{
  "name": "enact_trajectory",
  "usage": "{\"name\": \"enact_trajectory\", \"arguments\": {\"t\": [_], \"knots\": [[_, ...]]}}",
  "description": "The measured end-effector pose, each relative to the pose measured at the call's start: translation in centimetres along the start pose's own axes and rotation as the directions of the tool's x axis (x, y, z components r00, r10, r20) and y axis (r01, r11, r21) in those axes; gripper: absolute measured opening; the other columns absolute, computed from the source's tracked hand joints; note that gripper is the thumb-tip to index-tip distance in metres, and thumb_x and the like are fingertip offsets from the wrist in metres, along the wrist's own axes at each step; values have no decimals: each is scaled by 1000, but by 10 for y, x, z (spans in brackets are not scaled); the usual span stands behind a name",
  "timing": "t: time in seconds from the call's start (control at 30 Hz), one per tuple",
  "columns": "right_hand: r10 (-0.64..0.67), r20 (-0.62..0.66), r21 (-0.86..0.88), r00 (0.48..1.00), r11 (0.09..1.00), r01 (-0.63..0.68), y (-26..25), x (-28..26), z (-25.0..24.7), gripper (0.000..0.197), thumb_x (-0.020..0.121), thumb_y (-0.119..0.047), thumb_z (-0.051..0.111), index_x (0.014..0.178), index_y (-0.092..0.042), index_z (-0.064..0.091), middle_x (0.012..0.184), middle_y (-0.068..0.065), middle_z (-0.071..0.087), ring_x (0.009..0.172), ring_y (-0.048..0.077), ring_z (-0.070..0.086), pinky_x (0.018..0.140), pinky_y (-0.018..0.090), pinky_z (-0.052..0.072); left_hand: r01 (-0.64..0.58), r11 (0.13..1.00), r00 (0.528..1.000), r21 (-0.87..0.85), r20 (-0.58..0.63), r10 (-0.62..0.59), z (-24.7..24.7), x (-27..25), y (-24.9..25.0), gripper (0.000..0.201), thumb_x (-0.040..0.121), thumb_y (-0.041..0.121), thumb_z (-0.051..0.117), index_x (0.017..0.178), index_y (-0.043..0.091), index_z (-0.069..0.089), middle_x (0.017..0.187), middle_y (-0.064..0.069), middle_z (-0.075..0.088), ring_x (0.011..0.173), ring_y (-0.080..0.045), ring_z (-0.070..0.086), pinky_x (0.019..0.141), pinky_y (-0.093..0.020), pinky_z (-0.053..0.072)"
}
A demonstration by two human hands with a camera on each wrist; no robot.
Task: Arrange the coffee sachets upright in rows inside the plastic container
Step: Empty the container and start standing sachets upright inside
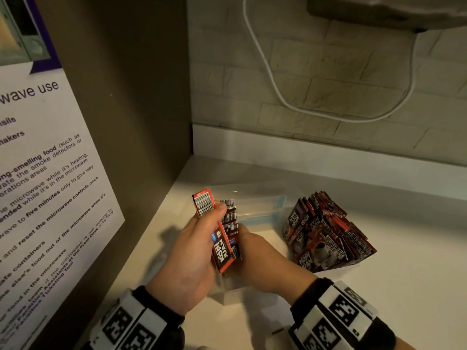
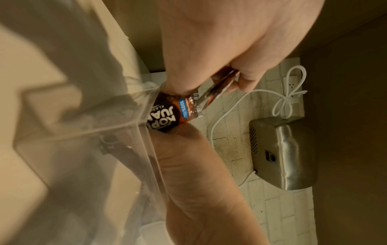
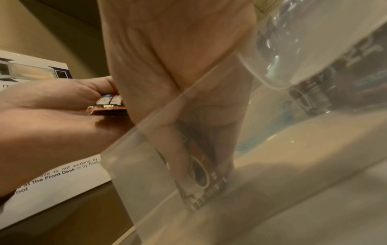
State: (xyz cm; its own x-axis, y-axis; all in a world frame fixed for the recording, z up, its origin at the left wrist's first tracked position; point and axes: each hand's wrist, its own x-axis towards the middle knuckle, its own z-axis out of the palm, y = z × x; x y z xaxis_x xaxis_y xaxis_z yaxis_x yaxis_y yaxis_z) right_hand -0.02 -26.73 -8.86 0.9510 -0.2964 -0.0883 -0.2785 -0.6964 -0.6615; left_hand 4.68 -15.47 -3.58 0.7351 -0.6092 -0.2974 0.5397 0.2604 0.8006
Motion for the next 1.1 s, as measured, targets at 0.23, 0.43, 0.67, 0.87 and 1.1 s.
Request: {"name": "enact_trajectory", "arguments": {"t": [0.23, 0.43, 0.67, 0.87, 1.1], "knots": [[60, -11, -14, 998, 998, -60, 2, 1, 1, 51, 75, -14, 69, 120, -11, 45, 110, 6, 65, 101, 23, 61, 81, 28, 48, -16, 999, 1000, -44, 24, 17, -7, 7, 2, 24, 91, 23, 59, 109, 9, 63, 87, -11, 69, 76, -21, 67, 66, -34, 56], [118, -9, 58, 993, 991, -117, 1, -3, -5, 61, 68, -18, 77, 121, -16, 47, 111, 0, 65, 102, 17, 62, 85, 27, 50, -156, 984, 985, -81, -81, 149, -16, 15, 19, 10, 93, 19, 55, 91, 13, 63, 111, -1, 71, 108, -11, 65, 96, -26, 48], [183, 36, 110, 983, 976, -185, 0, -4, -13, 86, 53, -31, 84, 128, -18, 44, 117, -3, 63, 108, 13, 61, 92, 35, 52, -201, 976, 971, -81, -152, 187, -23, 18, 24, 30, 94, 37, 48, 71, 20, 51, 74, 2, 61, 65, -10, 57, 60, -25, 47], [190, -40, 307, 981, 936, -169, -20, -17, -53, 89, 69, -24, 81, 144, -21, 32, 132, -3, 50, 117, 11, 50, 96, 29, 46, -213, 977, 975, 7, -66, 213, -21, 16, 29, 23, 96, 28, 51, 95, 16, 71, 66, 4, 62, 57, -5, 61, 54, -23, 52], [58, -357, 479, 932, 868, 129, -51, -27, -77, 31, 77, -18, 75, 106, -22, 65, 95, -1, 68, 65, 10, 52, 61, 23, 45, -258, 965, 964, 41, 83, 254, -2, 5, 32, 32, 80, 34, 60, 105, 18, 72, 82, 1, 72, 71, -11, 69, 61, -27, 54]]}}
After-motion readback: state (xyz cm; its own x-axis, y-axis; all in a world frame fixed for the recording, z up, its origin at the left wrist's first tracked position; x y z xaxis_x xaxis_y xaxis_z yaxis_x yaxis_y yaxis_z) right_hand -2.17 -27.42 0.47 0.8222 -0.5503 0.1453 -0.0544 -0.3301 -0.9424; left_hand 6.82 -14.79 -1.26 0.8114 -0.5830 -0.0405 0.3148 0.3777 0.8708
